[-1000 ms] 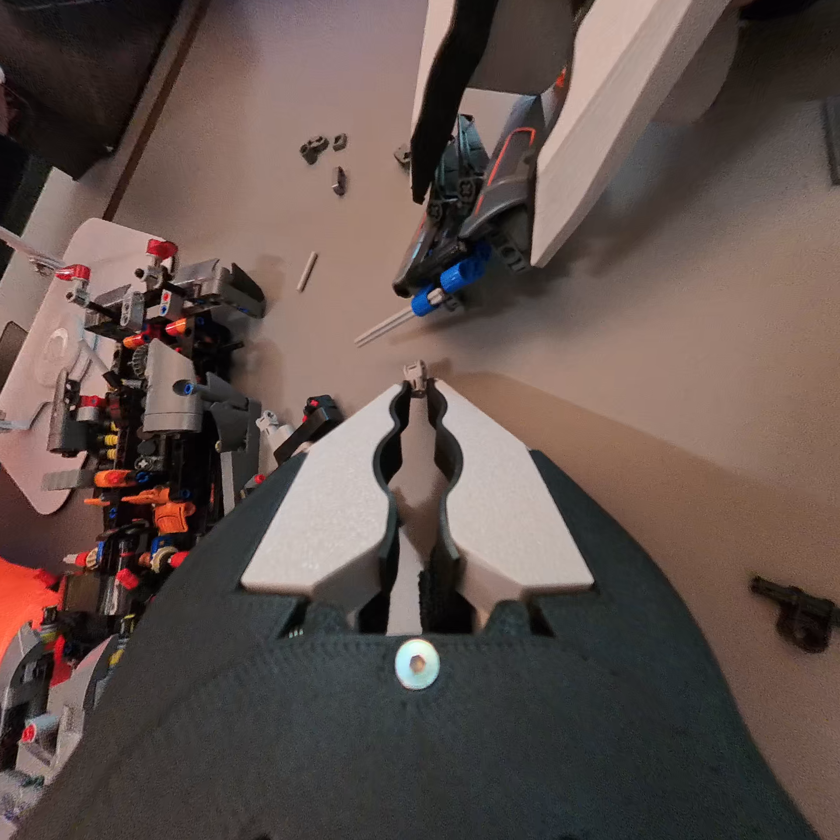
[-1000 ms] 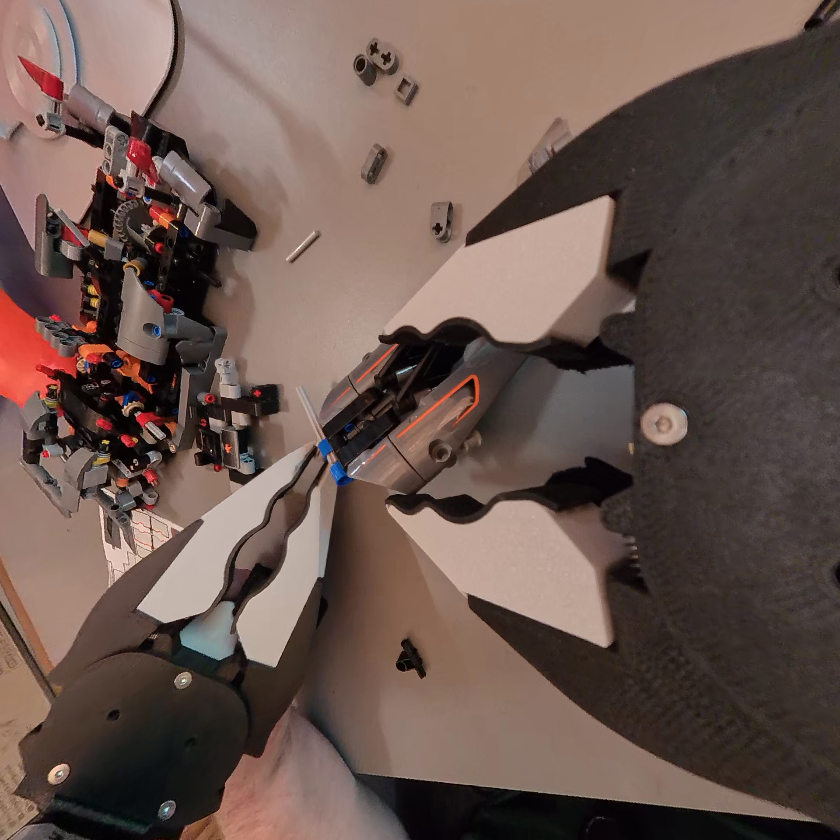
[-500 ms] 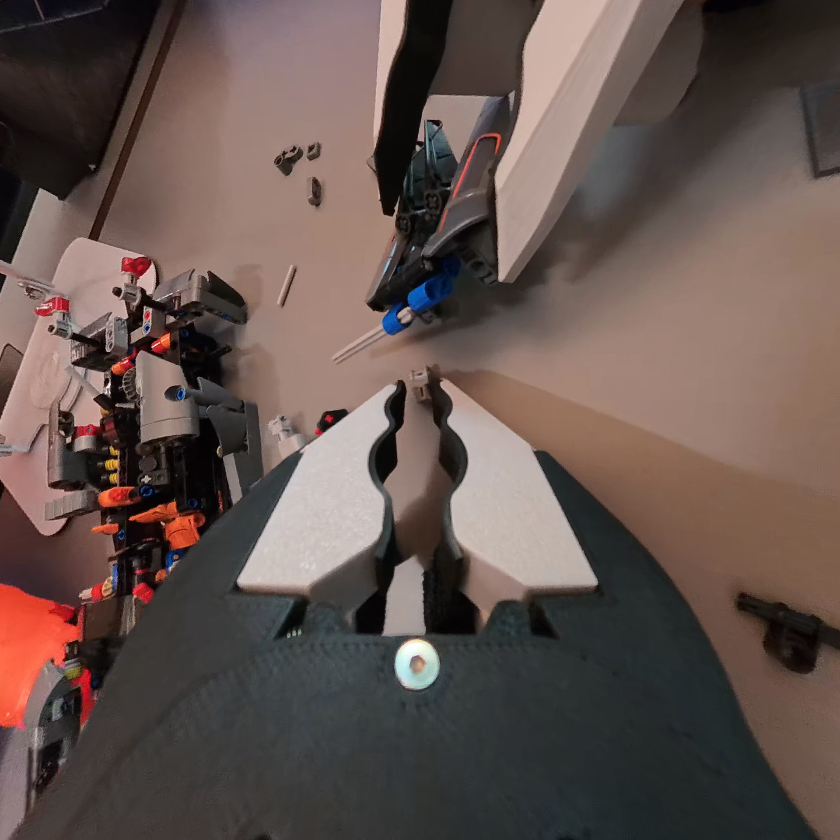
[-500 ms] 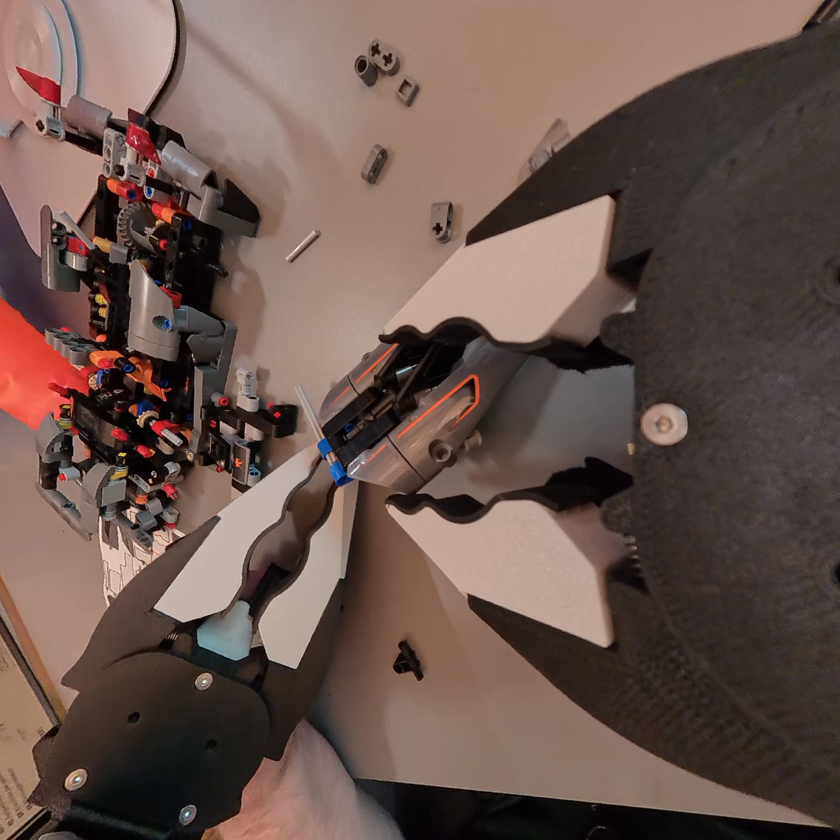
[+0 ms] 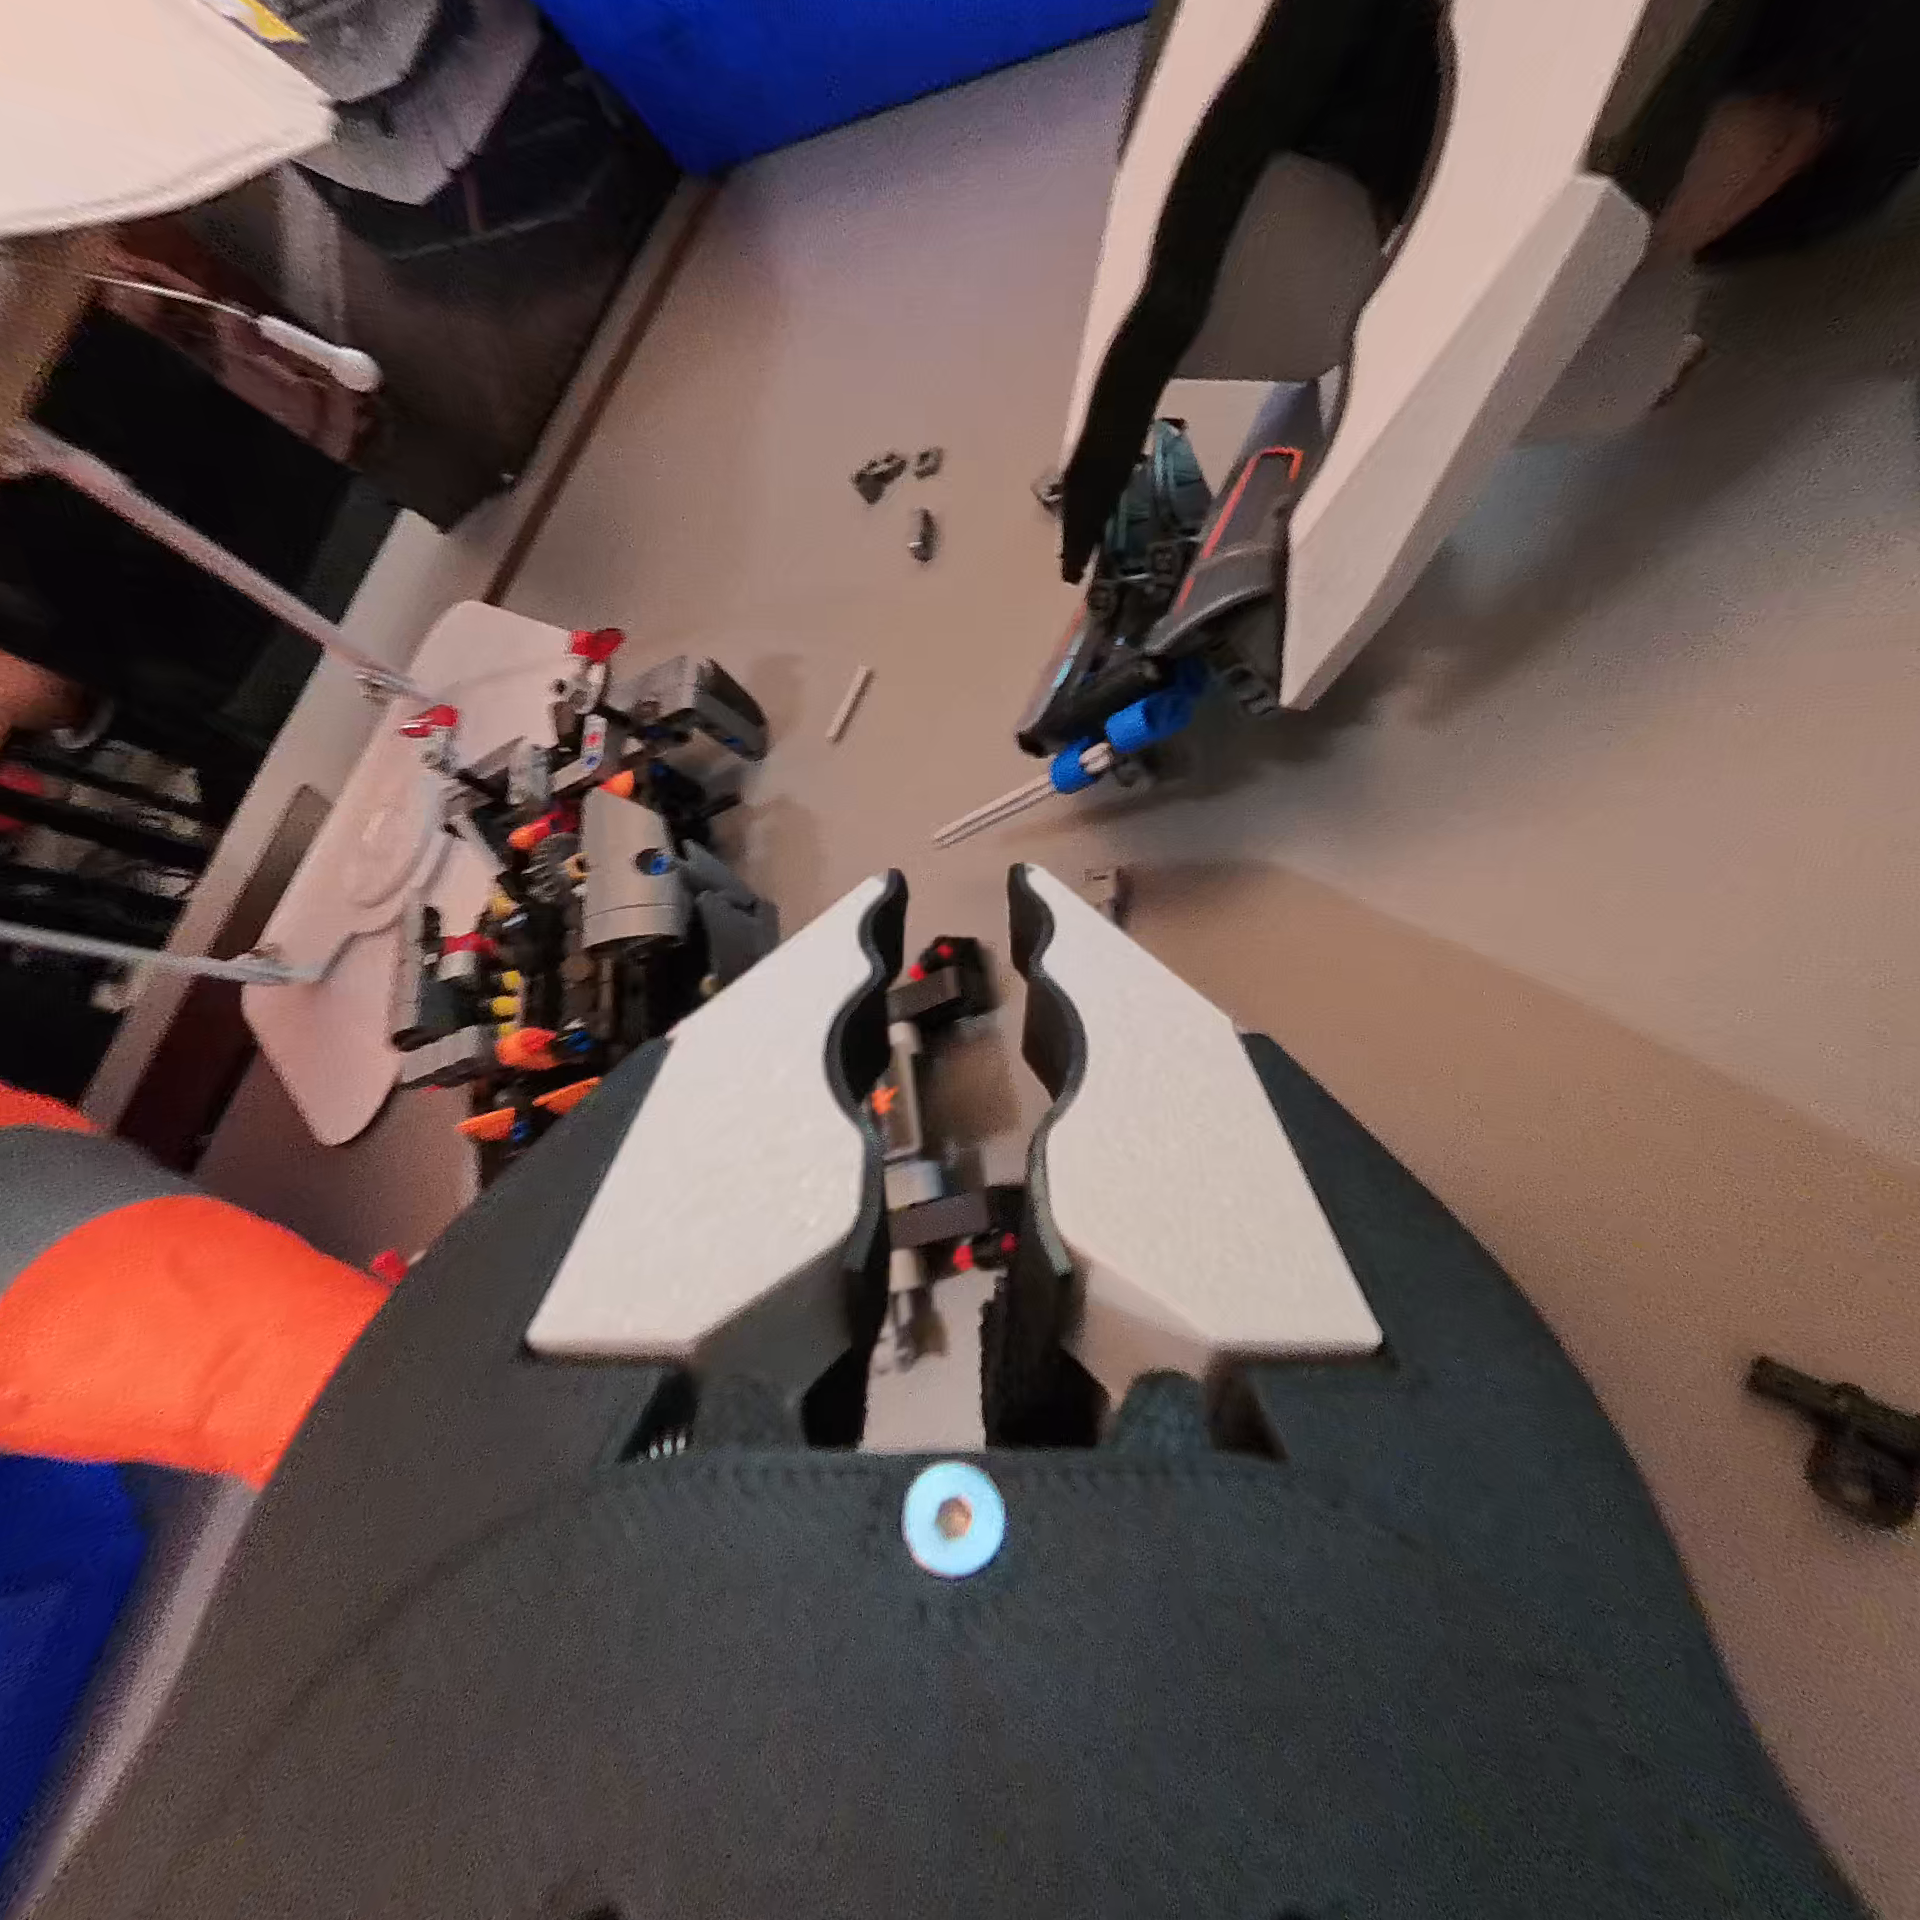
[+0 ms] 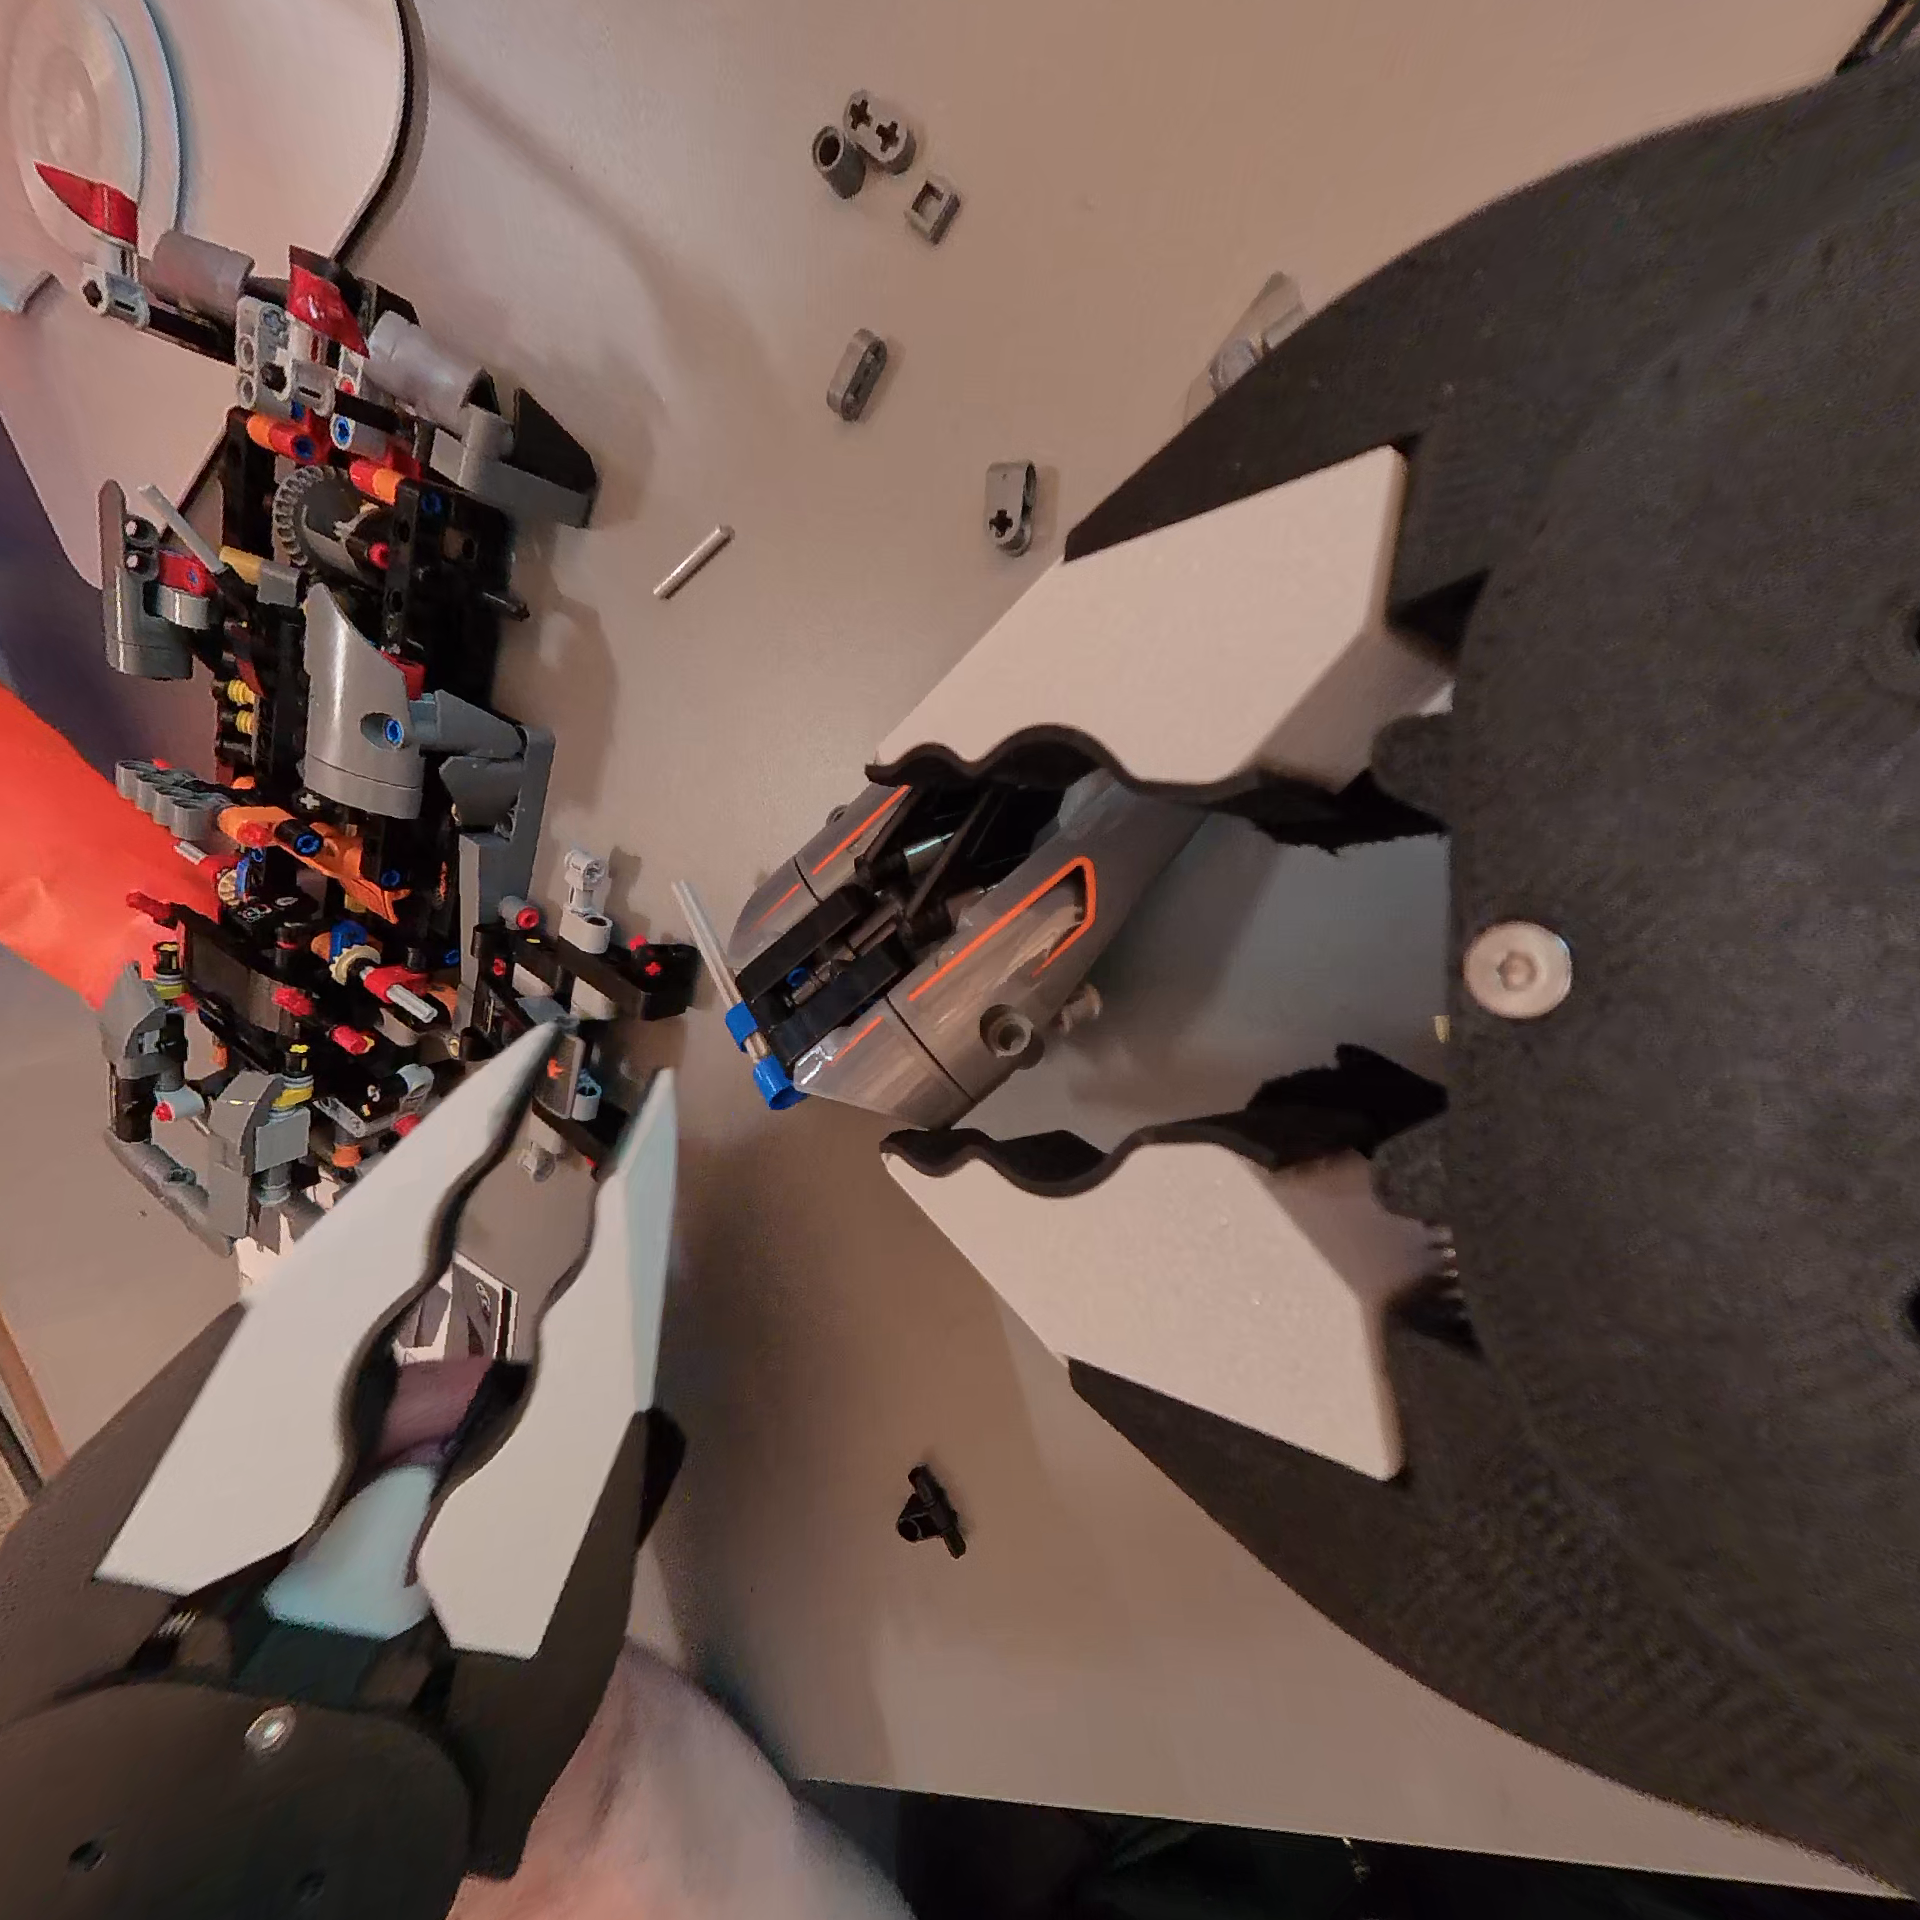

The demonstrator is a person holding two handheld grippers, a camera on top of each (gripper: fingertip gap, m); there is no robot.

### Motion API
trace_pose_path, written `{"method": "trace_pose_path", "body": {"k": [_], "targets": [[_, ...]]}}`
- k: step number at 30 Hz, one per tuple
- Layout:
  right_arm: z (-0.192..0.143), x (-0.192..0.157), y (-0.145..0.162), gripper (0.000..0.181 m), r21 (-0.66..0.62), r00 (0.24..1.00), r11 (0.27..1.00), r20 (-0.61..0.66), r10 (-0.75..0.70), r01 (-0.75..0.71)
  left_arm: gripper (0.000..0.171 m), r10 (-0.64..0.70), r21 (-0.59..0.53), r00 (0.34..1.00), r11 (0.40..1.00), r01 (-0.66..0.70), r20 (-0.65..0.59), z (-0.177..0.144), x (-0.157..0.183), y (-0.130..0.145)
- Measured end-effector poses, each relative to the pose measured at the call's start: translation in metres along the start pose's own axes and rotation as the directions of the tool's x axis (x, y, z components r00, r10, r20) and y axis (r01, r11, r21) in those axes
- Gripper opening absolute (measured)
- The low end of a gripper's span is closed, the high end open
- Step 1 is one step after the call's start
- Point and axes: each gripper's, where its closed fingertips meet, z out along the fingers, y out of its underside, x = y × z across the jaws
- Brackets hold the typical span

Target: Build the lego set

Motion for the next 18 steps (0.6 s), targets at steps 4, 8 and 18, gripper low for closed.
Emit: {"method": "trace_pose_path", "body": {"k": [4,8,18], "targets": [[0.0,0.0,0.0,0.065,-0.002,1.0,1.0,-0.003,-0.003,0.003,0.024,-0.016,-0.005,0.994,1.0,0.017,0.107,-0.026,-0.022,0.007],[0.0,-0.001,0.0,0.065,-0.006,1.0,1.0,-0.006,-0.007,0.007,0.032,-0.07,-0.039,0.973,0.996,0.081,0.219,-0.062,-0.055,0.038],[0.001,-0.001,0.001,0.066,-0.007,1.0,1.0,-0.001,-0.007,0.007,0.05,-0.078,-0.184,0.959,0.974,0.132,0.272,-0.064,-0.082,0.101]]}}
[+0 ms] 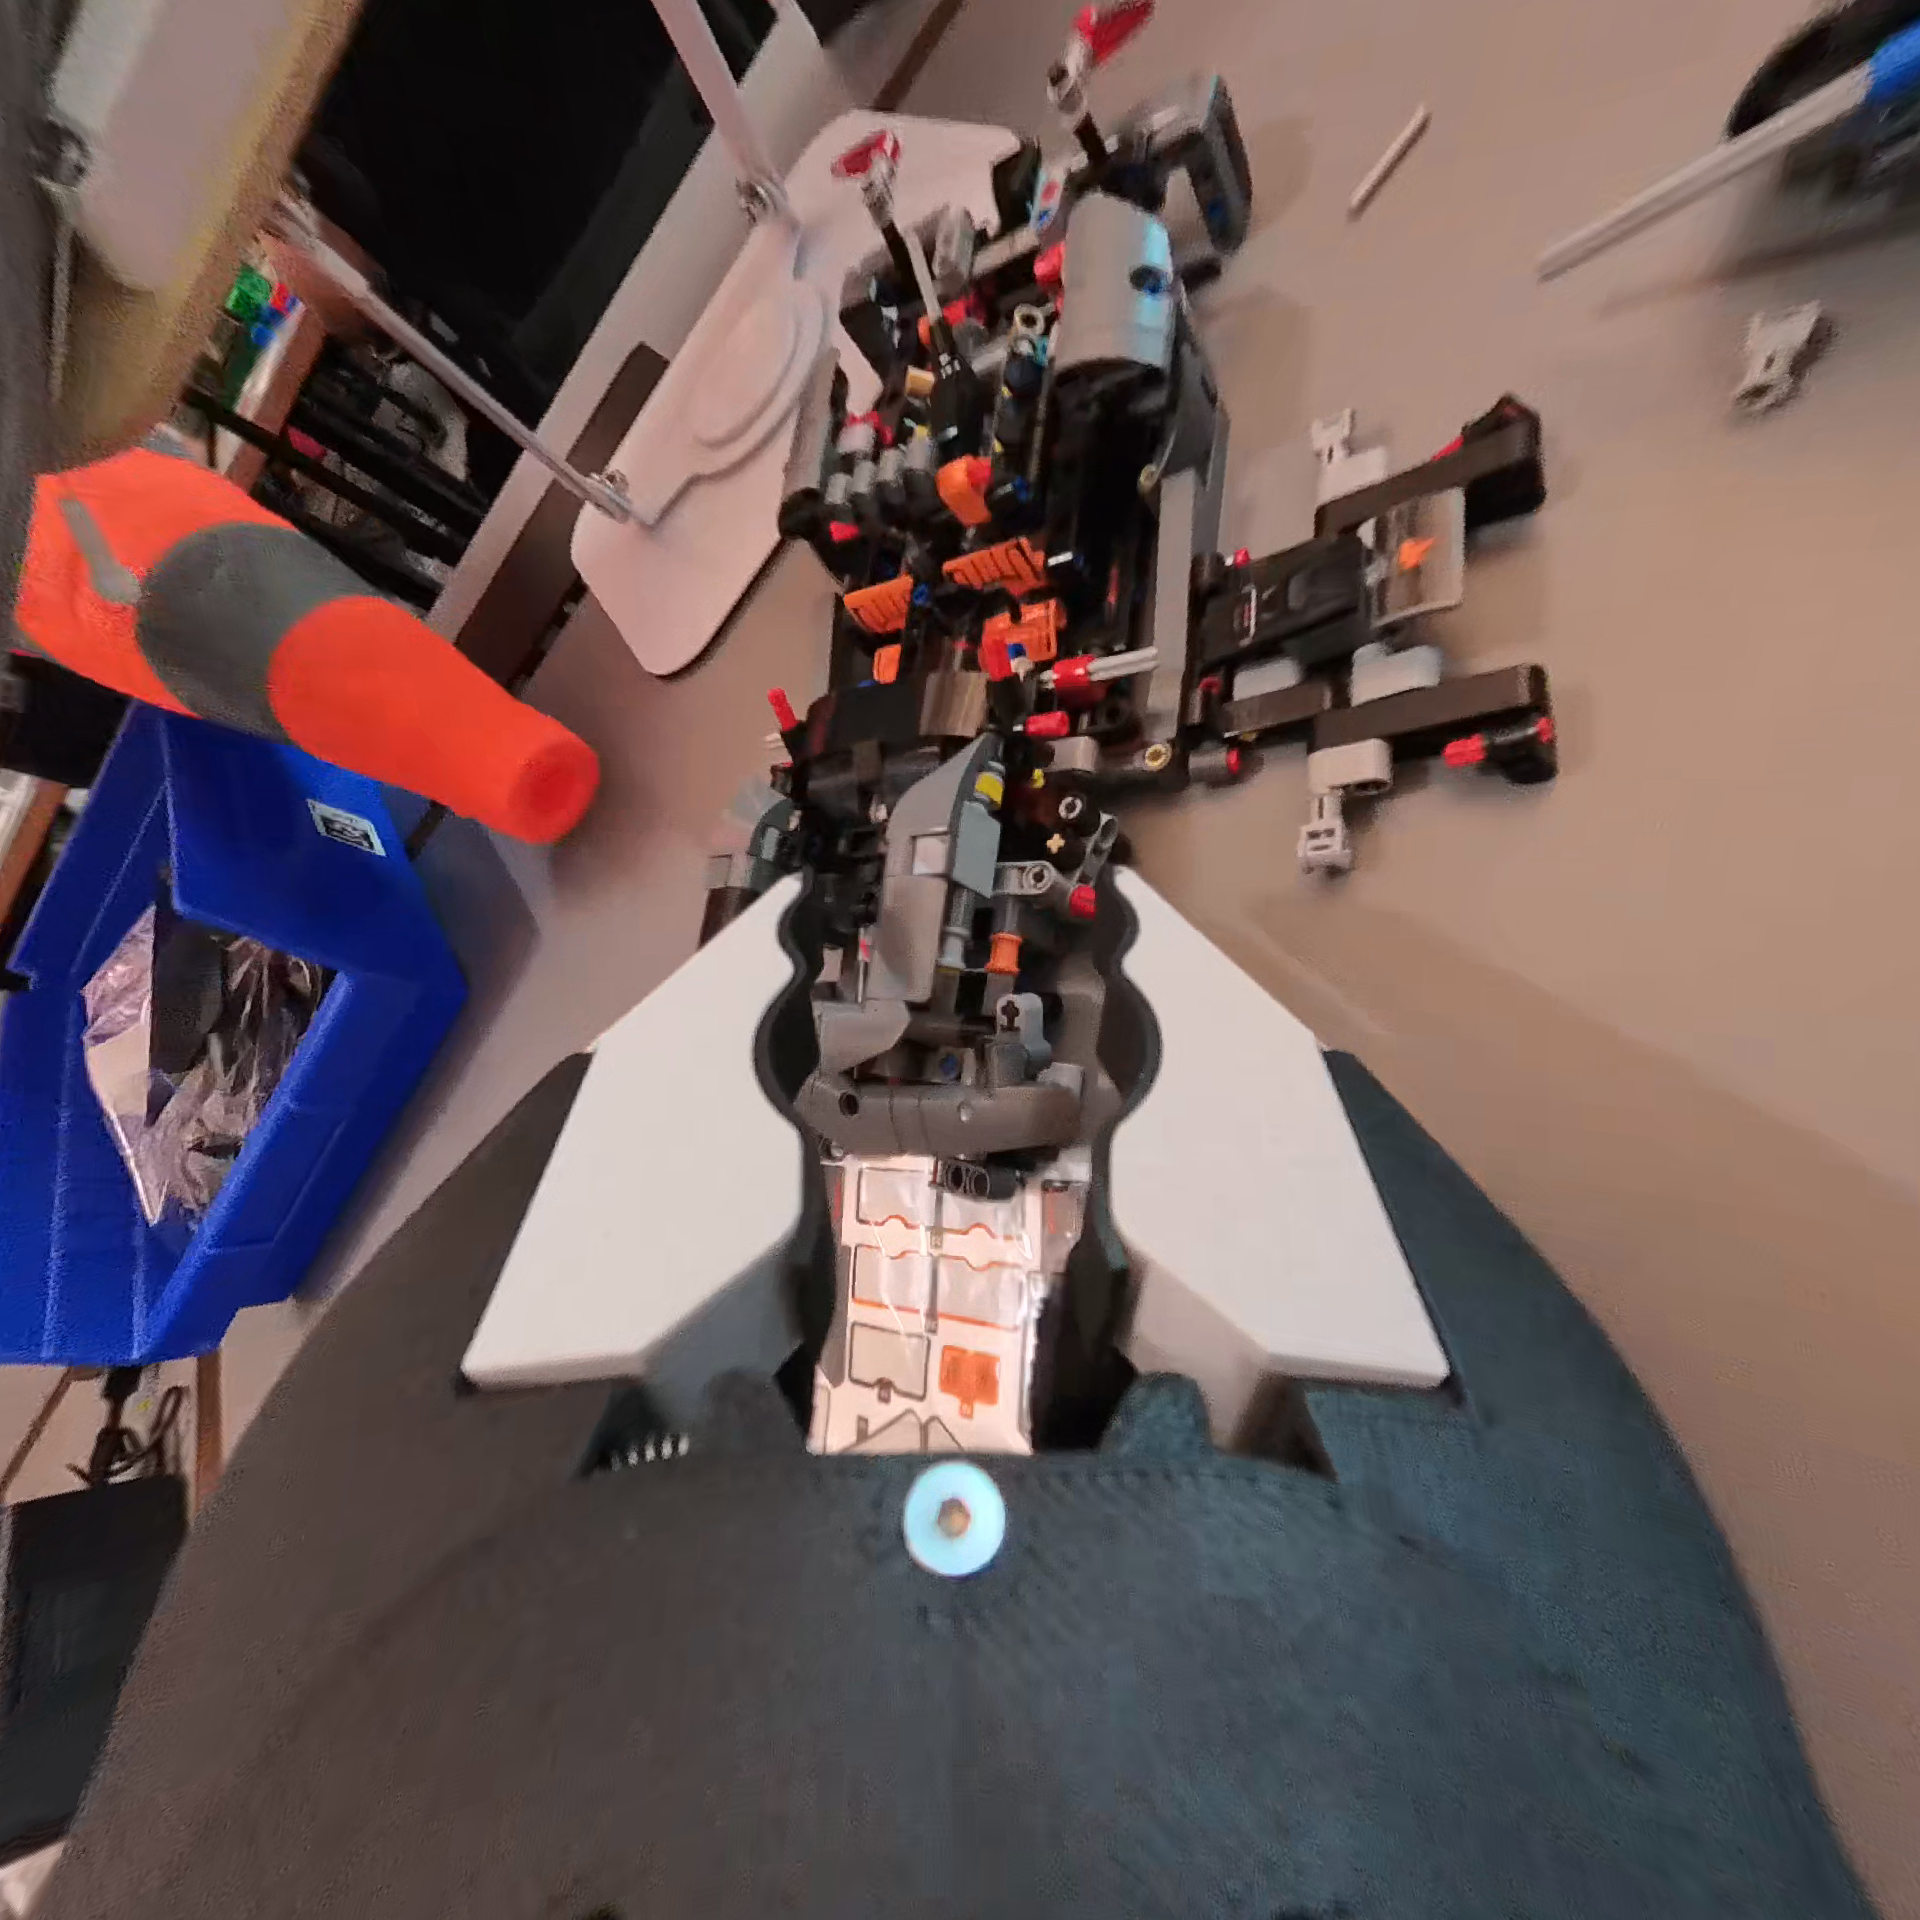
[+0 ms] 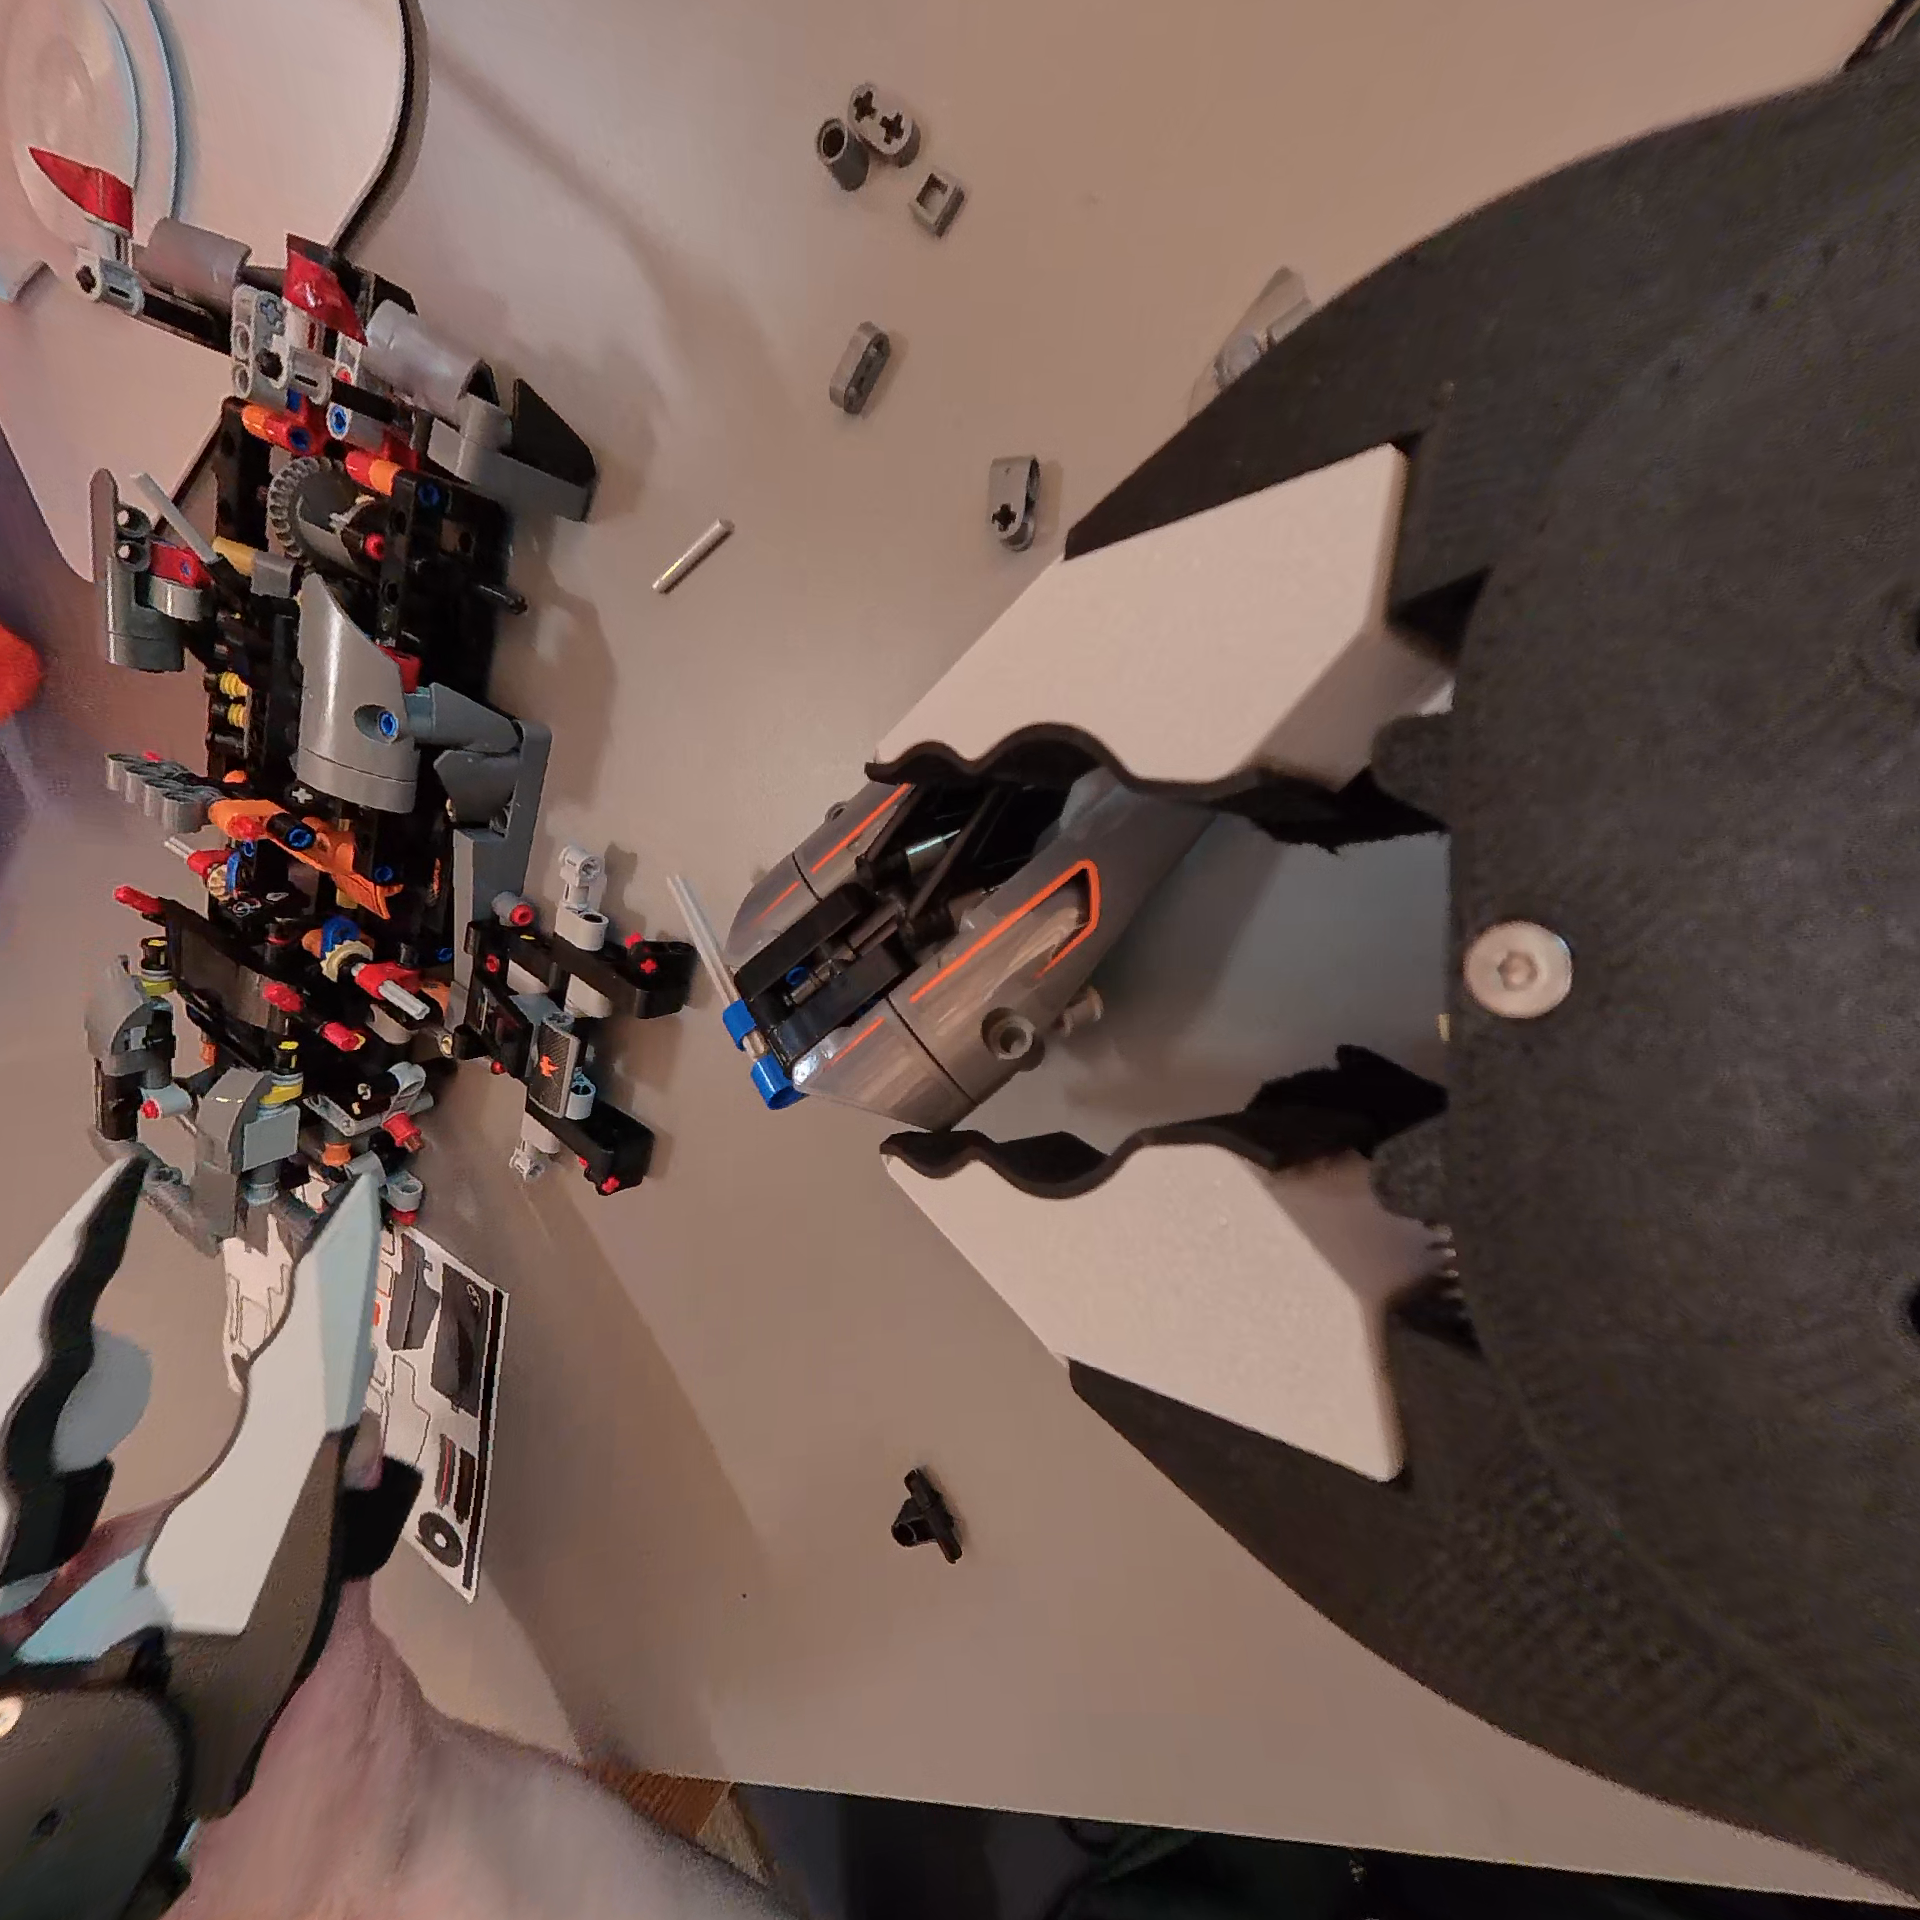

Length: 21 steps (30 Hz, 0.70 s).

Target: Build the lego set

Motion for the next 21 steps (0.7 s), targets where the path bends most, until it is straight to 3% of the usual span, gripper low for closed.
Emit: {"method": "trace_pose_path", "body": {"k": [9,21], "targets": [[0.0,0.0,0.0,0.066,0.0,1.0,1.0,0.002,0.002,-0.002,0.047,0.056,-0.054,0.998,0.997,-0.058,-0.026,0.026,0.005,0.007],[0.0,-0.001,0.001,0.066,-0.002,1.0,1.0,0.001,0.003,-0.003,0.039,0.049,-0.063,0.996,0.997,-0.054,-0.079,0.033,0.0,0.004]]}}
